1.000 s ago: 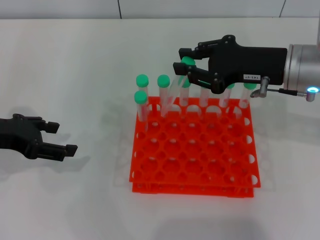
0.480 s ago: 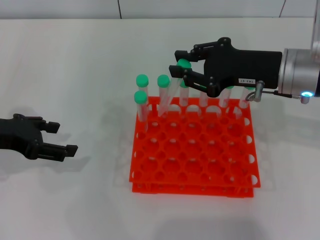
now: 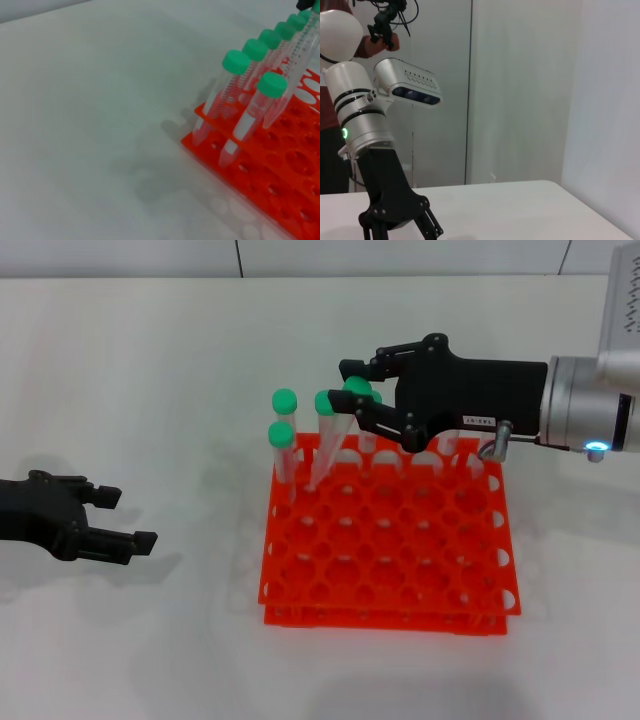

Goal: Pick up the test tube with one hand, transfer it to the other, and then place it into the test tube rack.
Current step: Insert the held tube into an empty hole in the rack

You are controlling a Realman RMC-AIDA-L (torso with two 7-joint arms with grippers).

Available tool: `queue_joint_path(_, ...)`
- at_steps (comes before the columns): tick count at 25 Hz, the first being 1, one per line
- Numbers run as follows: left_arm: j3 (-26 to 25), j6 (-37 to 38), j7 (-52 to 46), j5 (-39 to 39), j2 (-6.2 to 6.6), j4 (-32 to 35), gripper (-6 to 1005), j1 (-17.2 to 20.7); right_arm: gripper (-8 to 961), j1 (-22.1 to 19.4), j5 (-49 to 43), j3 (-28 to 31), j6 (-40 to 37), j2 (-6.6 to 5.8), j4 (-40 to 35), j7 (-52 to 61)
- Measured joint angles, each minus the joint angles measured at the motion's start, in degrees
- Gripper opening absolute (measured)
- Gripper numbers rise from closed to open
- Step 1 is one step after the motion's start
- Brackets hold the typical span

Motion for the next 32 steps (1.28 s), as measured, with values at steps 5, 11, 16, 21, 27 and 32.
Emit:
queue_joint_path(5, 0.0, 0.0, 0.4, 0.0, -0.09, -0.1, 883, 0.1, 275, 0.0, 0.0, -0.4, 0.4, 0.00, 0.0, 0.0)
queue_joint_path(11, 0.0, 0.0, 0.4, 0.0, -0.09, -0.1, 883, 0.2, 275, 0.0, 0.0, -0.4, 0.4, -0.04, -0.5, 0.0)
queue_joint_path(16, 0.0, -0.1, 0.4, 0.0, -0.08, -0.1, 883, 0.4, 275, 0.0, 0.0, -0.2, 0.3, -0.14, -1.7, 0.1)
queue_joint_path(21, 0.0, -0.1, 0.4, 0.0, -0.08, -0.1, 883, 0.4, 275, 0.0, 0.0, 0.0, 0.3, -0.31, -1.6, 0.1)
queue_joint_path(27, 0.0, -0.1, 0.6, -0.4, -0.16, -0.1, 883, 0.4, 275, -0.2, -0.1, 0.1, 0.4, -0.34, -1.2, -0.9)
queue_joint_path(32, 0.0, -0.1, 1.0, -1.3, -0.17, -0.1, 883, 0.5, 274, -0.5, -0.1, 0.0, 0.5, -0.33, -1.1, -1.4)
